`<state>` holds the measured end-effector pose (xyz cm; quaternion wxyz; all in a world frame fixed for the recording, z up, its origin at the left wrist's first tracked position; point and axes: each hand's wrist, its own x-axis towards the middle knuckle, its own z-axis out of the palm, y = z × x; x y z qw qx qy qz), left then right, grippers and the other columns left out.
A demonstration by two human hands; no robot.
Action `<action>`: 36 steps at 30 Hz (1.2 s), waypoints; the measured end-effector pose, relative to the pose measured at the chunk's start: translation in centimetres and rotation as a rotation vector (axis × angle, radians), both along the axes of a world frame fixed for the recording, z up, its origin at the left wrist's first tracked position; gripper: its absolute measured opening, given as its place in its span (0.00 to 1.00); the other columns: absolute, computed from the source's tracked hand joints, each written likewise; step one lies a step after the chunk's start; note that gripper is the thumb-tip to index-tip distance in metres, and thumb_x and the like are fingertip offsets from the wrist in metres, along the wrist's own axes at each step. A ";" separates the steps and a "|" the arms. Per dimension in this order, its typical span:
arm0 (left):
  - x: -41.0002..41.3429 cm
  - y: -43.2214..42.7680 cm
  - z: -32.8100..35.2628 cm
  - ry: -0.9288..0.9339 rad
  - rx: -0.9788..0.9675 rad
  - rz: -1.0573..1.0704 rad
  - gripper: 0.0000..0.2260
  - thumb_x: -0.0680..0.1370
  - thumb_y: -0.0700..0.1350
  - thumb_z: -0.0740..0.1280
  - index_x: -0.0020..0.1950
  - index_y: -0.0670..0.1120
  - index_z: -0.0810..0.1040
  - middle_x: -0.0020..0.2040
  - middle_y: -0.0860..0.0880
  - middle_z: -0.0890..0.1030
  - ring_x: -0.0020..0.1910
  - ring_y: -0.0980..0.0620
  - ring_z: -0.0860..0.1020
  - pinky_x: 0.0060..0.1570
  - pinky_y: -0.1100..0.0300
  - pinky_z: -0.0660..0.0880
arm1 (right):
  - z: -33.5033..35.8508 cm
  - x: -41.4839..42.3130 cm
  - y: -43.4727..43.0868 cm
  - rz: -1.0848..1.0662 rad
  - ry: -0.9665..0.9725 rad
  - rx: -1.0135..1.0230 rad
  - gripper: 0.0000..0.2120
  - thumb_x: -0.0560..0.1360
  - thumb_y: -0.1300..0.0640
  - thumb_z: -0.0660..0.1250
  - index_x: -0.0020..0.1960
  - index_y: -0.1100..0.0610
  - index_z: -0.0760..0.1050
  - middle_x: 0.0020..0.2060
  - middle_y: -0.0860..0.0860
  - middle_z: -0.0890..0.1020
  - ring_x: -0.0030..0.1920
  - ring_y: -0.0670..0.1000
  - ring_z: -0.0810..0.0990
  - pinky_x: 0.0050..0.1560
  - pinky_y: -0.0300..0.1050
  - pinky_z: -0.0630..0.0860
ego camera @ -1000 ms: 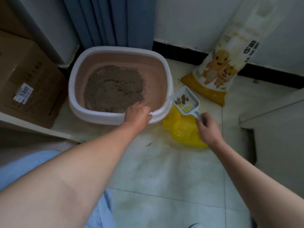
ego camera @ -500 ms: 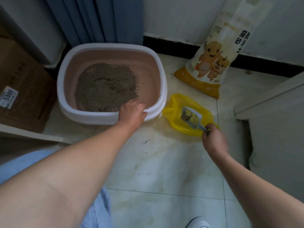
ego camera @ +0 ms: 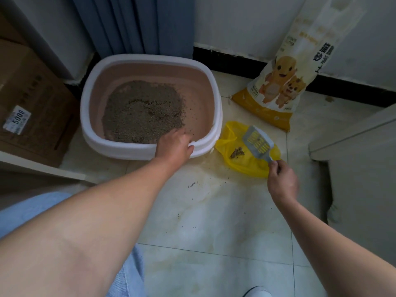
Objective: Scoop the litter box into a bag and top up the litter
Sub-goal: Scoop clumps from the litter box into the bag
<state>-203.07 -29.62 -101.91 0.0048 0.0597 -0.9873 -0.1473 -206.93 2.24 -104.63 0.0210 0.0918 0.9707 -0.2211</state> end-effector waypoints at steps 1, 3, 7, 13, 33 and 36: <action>0.2 -0.1 0.0 -0.001 0.015 0.001 0.09 0.76 0.48 0.68 0.50 0.44 0.81 0.51 0.45 0.78 0.50 0.43 0.76 0.43 0.50 0.75 | 0.3 -0.3 -0.4 0.000 0.007 -0.027 0.17 0.83 0.48 0.54 0.46 0.55 0.77 0.38 0.55 0.80 0.39 0.61 0.77 0.37 0.50 0.70; 0.6 -0.3 -0.2 -0.015 0.026 0.011 0.10 0.76 0.49 0.68 0.50 0.44 0.80 0.53 0.45 0.78 0.53 0.43 0.75 0.44 0.50 0.75 | 1.1 -1.0 -1.6 0.014 0.041 -0.082 0.18 0.83 0.49 0.55 0.46 0.57 0.78 0.36 0.54 0.79 0.39 0.61 0.78 0.38 0.51 0.71; 1.8 -2.2 -0.2 -0.057 0.034 0.090 0.12 0.75 0.51 0.68 0.52 0.45 0.79 0.52 0.45 0.76 0.55 0.44 0.74 0.45 0.51 0.72 | 2.6 -3.0 -6.5 0.116 0.083 -0.175 0.16 0.82 0.50 0.57 0.45 0.56 0.78 0.33 0.53 0.78 0.37 0.59 0.77 0.35 0.51 0.68; 4.2 -6.2 0.4 -0.039 -0.029 0.175 0.15 0.73 0.55 0.70 0.52 0.46 0.81 0.50 0.46 0.78 0.53 0.44 0.74 0.45 0.52 0.72 | 3.5 -6.0 -14.0 0.256 0.107 -0.243 0.15 0.81 0.48 0.57 0.45 0.55 0.76 0.32 0.51 0.78 0.35 0.56 0.77 0.32 0.49 0.65; 4.9 -7.3 -0.1 -0.011 -0.086 0.150 0.13 0.70 0.52 0.75 0.42 0.43 0.82 0.40 0.47 0.78 0.45 0.44 0.76 0.31 0.58 0.65 | 0.5 -15.3 -30.2 0.695 -0.334 0.243 0.03 0.75 0.62 0.66 0.45 0.61 0.73 0.40 0.58 0.75 0.42 0.58 0.76 0.40 0.47 0.71; 4.9 -7.3 -0.1 0.004 -0.088 0.145 0.12 0.67 0.51 0.78 0.38 0.43 0.82 0.37 0.48 0.78 0.41 0.44 0.77 0.29 0.60 0.61 | -0.1 -16.1 -31.9 0.734 -0.315 0.206 0.05 0.78 0.61 0.66 0.53 0.60 0.76 0.47 0.58 0.77 0.50 0.57 0.78 0.51 0.50 0.77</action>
